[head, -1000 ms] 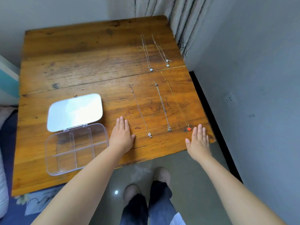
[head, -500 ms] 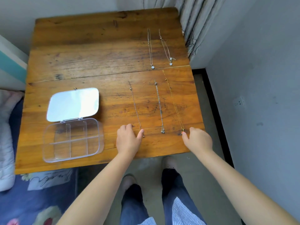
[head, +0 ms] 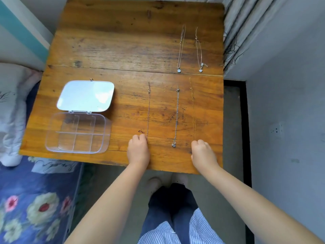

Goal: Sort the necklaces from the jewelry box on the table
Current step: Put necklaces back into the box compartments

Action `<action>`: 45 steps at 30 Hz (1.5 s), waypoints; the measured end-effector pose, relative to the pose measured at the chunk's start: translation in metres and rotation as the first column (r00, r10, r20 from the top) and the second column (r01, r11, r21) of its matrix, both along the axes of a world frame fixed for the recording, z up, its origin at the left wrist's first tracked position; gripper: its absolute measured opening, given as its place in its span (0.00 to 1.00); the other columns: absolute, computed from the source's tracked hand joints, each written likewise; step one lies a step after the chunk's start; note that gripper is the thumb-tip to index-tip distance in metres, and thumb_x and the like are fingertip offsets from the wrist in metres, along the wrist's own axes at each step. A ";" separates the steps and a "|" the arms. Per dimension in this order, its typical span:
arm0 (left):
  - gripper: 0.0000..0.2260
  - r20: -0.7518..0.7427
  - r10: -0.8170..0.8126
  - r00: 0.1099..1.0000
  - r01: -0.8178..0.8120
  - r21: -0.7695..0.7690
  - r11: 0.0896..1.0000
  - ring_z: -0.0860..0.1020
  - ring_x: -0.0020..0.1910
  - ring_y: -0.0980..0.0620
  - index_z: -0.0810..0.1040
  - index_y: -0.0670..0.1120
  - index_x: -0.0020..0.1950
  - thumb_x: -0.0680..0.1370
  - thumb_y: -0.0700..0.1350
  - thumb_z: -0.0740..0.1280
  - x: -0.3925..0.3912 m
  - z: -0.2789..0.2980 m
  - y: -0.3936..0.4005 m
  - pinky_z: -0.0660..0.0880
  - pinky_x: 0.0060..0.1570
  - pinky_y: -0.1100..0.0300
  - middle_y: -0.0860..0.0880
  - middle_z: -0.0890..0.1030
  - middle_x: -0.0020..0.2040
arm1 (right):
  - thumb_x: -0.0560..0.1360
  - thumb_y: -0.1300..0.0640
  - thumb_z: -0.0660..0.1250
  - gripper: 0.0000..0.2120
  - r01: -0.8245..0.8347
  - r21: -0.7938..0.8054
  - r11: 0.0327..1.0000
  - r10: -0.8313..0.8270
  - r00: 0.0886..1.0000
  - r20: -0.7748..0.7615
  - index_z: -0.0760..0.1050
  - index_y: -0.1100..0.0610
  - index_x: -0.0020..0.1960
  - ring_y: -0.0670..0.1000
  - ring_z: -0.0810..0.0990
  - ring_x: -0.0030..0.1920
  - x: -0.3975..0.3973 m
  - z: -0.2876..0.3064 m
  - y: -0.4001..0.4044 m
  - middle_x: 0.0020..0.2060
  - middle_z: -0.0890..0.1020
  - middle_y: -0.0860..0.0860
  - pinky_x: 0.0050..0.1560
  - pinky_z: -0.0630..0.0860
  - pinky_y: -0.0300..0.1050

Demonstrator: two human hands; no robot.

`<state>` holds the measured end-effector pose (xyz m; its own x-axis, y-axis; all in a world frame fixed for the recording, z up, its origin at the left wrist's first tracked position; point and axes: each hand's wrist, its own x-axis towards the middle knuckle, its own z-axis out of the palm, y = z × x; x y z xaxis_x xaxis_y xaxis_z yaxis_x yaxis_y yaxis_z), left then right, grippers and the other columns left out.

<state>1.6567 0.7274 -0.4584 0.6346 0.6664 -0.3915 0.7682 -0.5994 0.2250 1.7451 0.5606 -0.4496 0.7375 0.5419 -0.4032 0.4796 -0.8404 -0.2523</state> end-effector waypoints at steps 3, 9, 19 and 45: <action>0.08 -0.094 -0.074 0.993 0.072 -0.027 0.997 0.75 0.54 0.41 0.73 0.39 0.56 0.78 0.34 0.59 0.001 0.009 0.002 0.75 0.53 0.52 0.40 0.75 0.57 | 0.73 0.73 0.56 0.09 -0.014 0.006 1.000 0.014 1.000 -0.026 0.72 0.64 0.45 0.60 0.75 0.51 0.007 0.002 -0.003 0.45 0.76 0.60 0.44 0.71 0.48; 0.11 0.126 0.272 0.954 -0.229 -0.280 0.932 0.79 0.51 0.40 0.78 0.40 0.55 0.79 0.37 0.57 0.003 0.049 0.022 0.77 0.53 0.50 0.40 0.80 0.52 | 0.74 0.65 0.63 0.08 0.407 0.331 0.851 -0.360 0.912 -0.196 0.80 0.64 0.48 0.58 0.81 0.45 0.032 0.054 0.006 0.46 0.83 0.59 0.50 0.77 0.47; 0.12 0.527 0.648 0.550 -0.125 -0.715 0.688 0.74 0.25 0.61 0.74 0.44 0.39 0.80 0.32 0.58 -0.023 0.190 0.086 0.75 0.25 0.73 0.47 0.73 0.33 | 0.74 0.66 0.64 0.05 0.409 0.828 0.384 -0.173 0.913 -0.370 0.76 0.59 0.46 0.36 0.79 0.29 0.014 0.192 0.105 0.32 0.78 0.47 0.37 0.79 0.32; 0.06 0.527 0.387 0.757 0.030 -0.619 0.785 0.74 0.31 0.58 0.75 0.41 0.47 0.79 0.34 0.60 -0.119 0.183 0.279 0.76 0.34 0.68 0.51 0.75 0.33 | 0.74 0.70 0.62 0.17 0.399 0.764 0.507 -0.076 0.904 -0.421 0.72 0.50 0.35 0.38 0.80 0.28 -0.132 0.172 0.337 0.33 0.80 0.50 0.34 0.79 0.33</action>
<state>1.5374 1.0066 -0.2752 0.7556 0.5790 -0.3063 0.4170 -0.0646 0.9066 1.6133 0.8971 -0.2772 0.8199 0.5648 -0.0934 0.0591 -0.2458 -0.9675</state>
